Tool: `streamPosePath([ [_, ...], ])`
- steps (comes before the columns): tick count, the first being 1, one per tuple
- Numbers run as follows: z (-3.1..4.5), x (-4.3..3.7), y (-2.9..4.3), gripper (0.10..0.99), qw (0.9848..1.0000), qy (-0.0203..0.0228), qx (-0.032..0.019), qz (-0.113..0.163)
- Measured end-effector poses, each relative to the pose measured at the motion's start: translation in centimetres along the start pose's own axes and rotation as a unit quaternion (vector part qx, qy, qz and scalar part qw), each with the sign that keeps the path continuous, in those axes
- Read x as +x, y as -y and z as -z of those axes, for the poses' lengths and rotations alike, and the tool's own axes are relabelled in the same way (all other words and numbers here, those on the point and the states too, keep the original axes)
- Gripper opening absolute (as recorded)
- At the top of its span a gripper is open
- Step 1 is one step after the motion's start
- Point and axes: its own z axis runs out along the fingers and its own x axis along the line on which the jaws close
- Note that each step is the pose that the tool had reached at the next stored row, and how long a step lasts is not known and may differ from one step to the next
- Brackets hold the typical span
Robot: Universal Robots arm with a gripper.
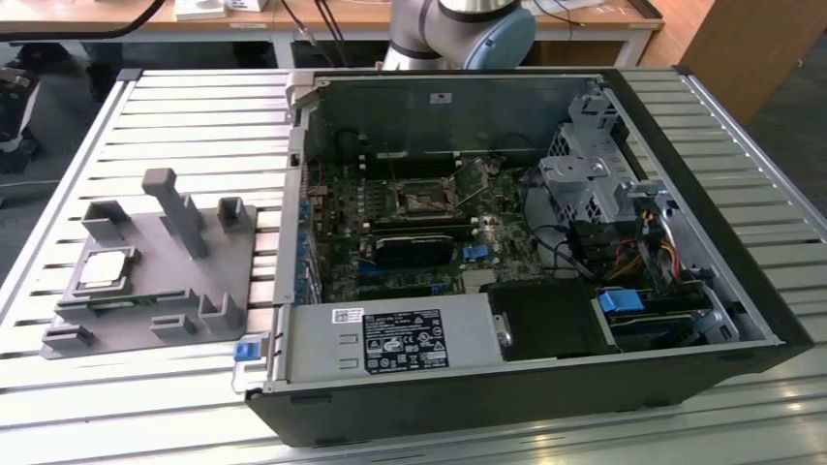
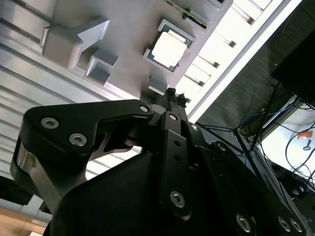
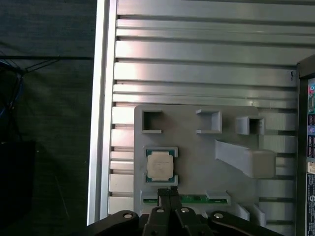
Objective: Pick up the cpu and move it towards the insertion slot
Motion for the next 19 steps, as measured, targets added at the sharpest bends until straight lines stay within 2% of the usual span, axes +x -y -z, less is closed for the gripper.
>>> streamPosePath([
  [6, -1.03, 0.01, 0.49, 0.106, 1.0000, -0.0004, 0.0000, 0.010],
  [19, -2.84, -0.13, 0.68, 0.106, 0.9999, -0.0004, -0.0013, 0.012],
])
